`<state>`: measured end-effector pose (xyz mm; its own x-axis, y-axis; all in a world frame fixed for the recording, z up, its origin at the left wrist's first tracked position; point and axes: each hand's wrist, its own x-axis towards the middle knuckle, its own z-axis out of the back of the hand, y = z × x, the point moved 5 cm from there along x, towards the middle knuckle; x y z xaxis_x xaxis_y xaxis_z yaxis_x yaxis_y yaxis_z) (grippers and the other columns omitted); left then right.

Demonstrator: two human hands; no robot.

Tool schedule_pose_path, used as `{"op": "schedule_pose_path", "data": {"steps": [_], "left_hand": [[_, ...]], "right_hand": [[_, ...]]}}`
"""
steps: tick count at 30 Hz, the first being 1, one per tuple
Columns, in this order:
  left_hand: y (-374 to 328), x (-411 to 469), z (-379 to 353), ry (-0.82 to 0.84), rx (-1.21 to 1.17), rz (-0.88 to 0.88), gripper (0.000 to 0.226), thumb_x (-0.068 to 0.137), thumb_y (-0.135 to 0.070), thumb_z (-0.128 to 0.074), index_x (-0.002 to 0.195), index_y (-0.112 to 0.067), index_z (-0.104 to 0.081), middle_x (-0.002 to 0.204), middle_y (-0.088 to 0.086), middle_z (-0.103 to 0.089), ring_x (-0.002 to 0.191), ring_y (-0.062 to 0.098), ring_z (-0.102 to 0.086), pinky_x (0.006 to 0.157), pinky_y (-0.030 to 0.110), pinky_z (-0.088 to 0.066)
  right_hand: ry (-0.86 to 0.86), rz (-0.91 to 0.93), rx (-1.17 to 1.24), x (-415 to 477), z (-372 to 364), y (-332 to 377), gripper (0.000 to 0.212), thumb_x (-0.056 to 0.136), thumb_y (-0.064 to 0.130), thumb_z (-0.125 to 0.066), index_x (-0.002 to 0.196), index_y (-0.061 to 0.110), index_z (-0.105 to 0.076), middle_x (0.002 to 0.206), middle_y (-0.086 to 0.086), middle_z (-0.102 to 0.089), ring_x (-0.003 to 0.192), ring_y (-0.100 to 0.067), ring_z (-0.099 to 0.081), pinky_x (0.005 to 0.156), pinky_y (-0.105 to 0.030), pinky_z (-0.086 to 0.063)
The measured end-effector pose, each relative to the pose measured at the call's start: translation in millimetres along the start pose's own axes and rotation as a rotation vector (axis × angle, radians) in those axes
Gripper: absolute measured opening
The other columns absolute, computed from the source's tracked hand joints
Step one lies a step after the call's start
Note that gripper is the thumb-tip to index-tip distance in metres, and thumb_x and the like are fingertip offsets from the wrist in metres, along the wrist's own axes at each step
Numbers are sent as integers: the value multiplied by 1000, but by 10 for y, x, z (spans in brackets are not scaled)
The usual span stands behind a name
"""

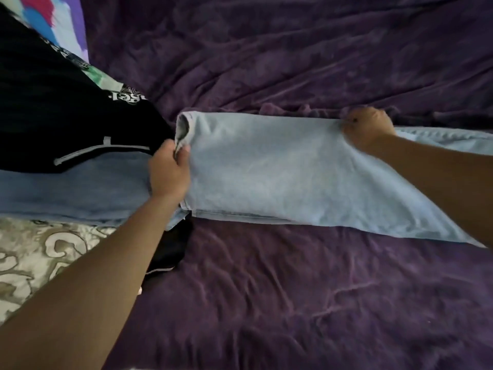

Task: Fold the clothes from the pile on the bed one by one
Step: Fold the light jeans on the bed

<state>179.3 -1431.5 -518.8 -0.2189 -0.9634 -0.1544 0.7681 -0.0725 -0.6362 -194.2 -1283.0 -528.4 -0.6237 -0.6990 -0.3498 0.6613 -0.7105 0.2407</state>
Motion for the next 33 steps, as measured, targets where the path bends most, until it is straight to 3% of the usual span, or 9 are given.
{"op": "schedule_pose_path", "data": {"steps": [3,6,10,14,17,22,24,28,33], "left_hand": [[166,296,-277,26,19,177,27,94,-29,-52,94,-2,-56,93,17,-62,89,34,-58,74,39,-41],[405,191,-597,152,-38,417,43,90,-37,-58,118,-5,-52,115,15,-61,105,34,-58,86,38,-45],[564,7,-812,221,-62,491,53,82,-43,-68,116,-5,-56,113,11,-63,101,31,-62,78,33,-48],[717,-17,-829,286,-147,574,47,78,-30,-76,112,-7,-54,101,4,-65,78,21,-65,62,31,-54],[639,-30,-766,309,-224,590,35,76,-20,-77,107,-9,-64,99,6,-71,82,24,-69,75,42,-59],[-372,-80,-494,266,-277,269,13,74,-5,-68,82,-15,-67,82,0,-71,74,15,-68,67,32,-57],[-916,-192,-498,325,-261,97,18,74,-6,-68,91,-13,-64,85,-2,-70,74,9,-66,66,24,-54],[-1841,-674,-1046,533,-145,-153,27,78,-16,-69,100,-9,-55,98,4,-66,88,24,-63,78,38,-51],[-2284,-1405,-2236,884,-128,-59,44,90,-33,-60,128,-14,-47,110,9,-61,106,31,-59,91,40,-47]], "right_hand": [[-182,-1,48,72,45,83,27,91,16,-50,115,10,-62,120,-24,-54,109,-43,-52,87,-44,-45],[-239,164,48,-233,-216,192,40,88,19,-57,127,9,-53,132,-22,-46,121,-41,-43,94,-45,-41],[25,293,-75,-771,-992,270,61,95,38,-50,150,21,-28,160,-13,-13,147,-32,-9,112,-50,-24],[179,219,-299,-781,-1558,302,71,97,56,-25,153,25,6,160,-12,17,147,-30,15,117,-52,-8],[254,224,-368,-674,-1622,315,73,97,59,-21,152,25,13,158,-12,23,146,-31,19,117,-53,-7],[236,224,-67,-737,-1097,105,63,95,45,-45,151,28,-21,161,-4,-10,147,-24,-14,112,-44,-26],[85,88,95,-819,-803,-216,55,95,34,-51,146,21,-36,152,-6,-35,136,-28,-37,103,-42,-37],[-84,-180,250,-1085,-369,-1024,47,95,29,-53,140,17,-45,132,-12,-55,118,-33,-56,89,-43,-47],[-199,-289,358,-1369,-100,-1857,40,94,25,-55,133,16,-52,121,-10,-64,106,-28,-63,87,-36,-46]]}}
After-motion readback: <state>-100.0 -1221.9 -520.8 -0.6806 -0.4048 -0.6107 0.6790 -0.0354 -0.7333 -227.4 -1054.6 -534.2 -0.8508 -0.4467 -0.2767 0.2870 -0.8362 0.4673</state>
